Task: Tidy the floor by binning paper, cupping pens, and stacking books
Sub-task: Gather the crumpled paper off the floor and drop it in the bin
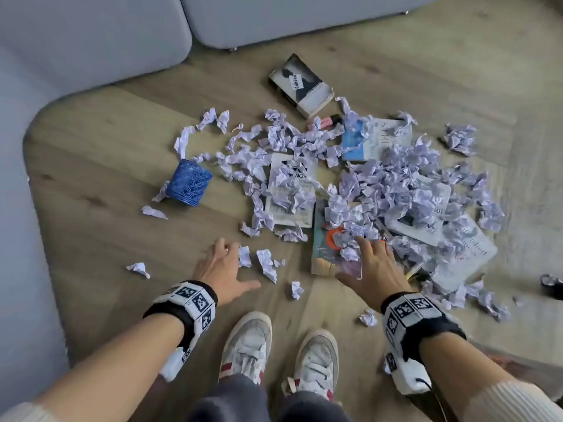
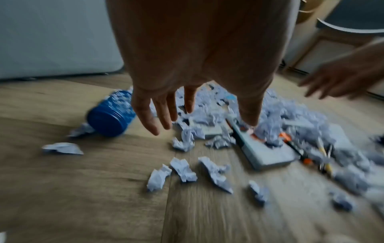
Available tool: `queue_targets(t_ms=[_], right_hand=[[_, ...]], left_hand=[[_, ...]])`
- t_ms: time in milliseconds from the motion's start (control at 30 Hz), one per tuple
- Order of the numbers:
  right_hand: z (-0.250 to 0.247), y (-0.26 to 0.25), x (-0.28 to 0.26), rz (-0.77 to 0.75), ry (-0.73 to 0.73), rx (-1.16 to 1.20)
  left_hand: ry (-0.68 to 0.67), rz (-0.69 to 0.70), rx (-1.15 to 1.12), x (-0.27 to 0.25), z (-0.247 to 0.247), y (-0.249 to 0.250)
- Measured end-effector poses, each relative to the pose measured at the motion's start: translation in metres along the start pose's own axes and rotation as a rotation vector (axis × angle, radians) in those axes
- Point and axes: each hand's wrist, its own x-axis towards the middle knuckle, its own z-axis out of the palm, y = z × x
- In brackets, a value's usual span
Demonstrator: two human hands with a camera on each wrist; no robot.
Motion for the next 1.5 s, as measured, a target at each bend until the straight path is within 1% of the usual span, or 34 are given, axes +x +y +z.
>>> queue_targets(t_ms=[33, 67, 167, 233, 267, 333, 400, 500, 567, 667, 700, 733, 767, 800, 833, 867, 933, 967, 1033, 1133, 1200, 1300, 1333, 1400, 1500], right_hand=[[0.017, 0.006, 0.018, -0.016, 0.051, -0.036], [0.034, 0.013, 0.035, 0.003, 0.114, -0.072], [0.079, 0.033, 0.088, -0.015, 0.247, -0.171], [0.097, 0.041, 0.116, -0.058, 0.324, -0.223], [0.102, 0.045, 0.127, -0.082, 0.353, -0.257], [0.110, 0.046, 0.145, -0.126, 0.415, -0.342], [0.114, 0.046, 0.157, -0.154, 0.462, -0.375], [0.110, 0.045, 0.161, -0.148, 0.488, -0.341], [0.104, 0.048, 0.158, -0.161, 0.457, -0.311], [0.097, 0.049, 0.155, -0.234, 0.340, -0.422], [0.095, 0.049, 0.158, -0.268, 0.339, -0.436], [0.092, 0.045, 0.159, -0.287, 0.346, -0.439], [0.092, 0.043, 0.163, -0.309, 0.343, -0.450], [0.089, 0.038, 0.164, -0.275, 0.333, -0.393], [0.087, 0.035, 0.165, -0.261, 0.355, -0.320], [0.086, 0.033, 0.166, -0.247, 0.377, -0.250], [0.087, 0.033, 0.166, -0.260, 0.426, -0.143], [0.086, 0.033, 0.162, -0.271, 0.451, -0.110], [0.086, 0.036, 0.154, -0.269, 0.473, -0.058], [0.088, 0.048, 0.142, -0.241, 0.481, 0.014], [0.089, 0.058, 0.134, -0.209, 0.471, 0.058], [0.088, 0.075, 0.119, -0.140, 0.426, 0.132], [0.087, 0.077, 0.115, -0.116, 0.426, 0.150], [0.084, 0.076, 0.109, -0.094, 0.457, 0.195], [0.072, 0.058, 0.107, -0.124, 0.553, 0.310]], left_hand=[[0.014, 0.052, 0.046, 0.016, 0.016, -0.001], [0.038, 0.107, 0.104, 0.031, 0.035, -0.001], [0.065, 0.355, 0.291, 0.073, 0.091, -0.001], [0.115, 0.469, 0.365, 0.092, 0.128, -0.002], [0.150, 0.499, 0.377, 0.101, 0.143, -0.004], [0.273, 0.543, 0.431, 0.116, 0.168, -0.006], [0.367, 0.526, 0.466, 0.131, 0.178, -0.009], [0.471, 0.474, 0.429, 0.149, 0.169, -0.009], [0.501, 0.470, 0.337, 0.156, 0.154, -0.013], [0.491, 0.600, 0.205, 0.166, 0.134, -0.027], [0.528, 0.647, 0.181, 0.170, 0.128, -0.030], [0.603, 0.668, 0.130, 0.174, 0.121, -0.031], [0.684, 0.657, 0.050, 0.178, 0.111, -0.027], [0.761, 0.618, -0.045, 0.180, 0.100, -0.021], [0.819, 0.550, -0.124, 0.183, 0.089, -0.013], [0.841, 0.454, -0.154, 0.186, 0.079, -0.005], [0.785, 0.268, -0.119, 0.195, 0.065, 0.011], [0.747, 0.234, -0.099, 0.200, 0.061, 0.020], [0.651, 0.285, -0.017, 0.209, 0.058, 0.039], [0.527, 0.359, 0.279, 0.216, 0.068, 0.064], [0.527, 0.374, 0.387, 0.212, 0.075, 0.074], [0.494, 0.416, 0.434, 0.206, 0.082, 0.080], [0.467, 0.425, 0.440, 0.205, 0.080, 0.082], [0.445, 0.465, 0.340, 0.201, 0.075, 0.091], [0.482, 0.628, -0.015, 0.188, 0.063, 0.115]])
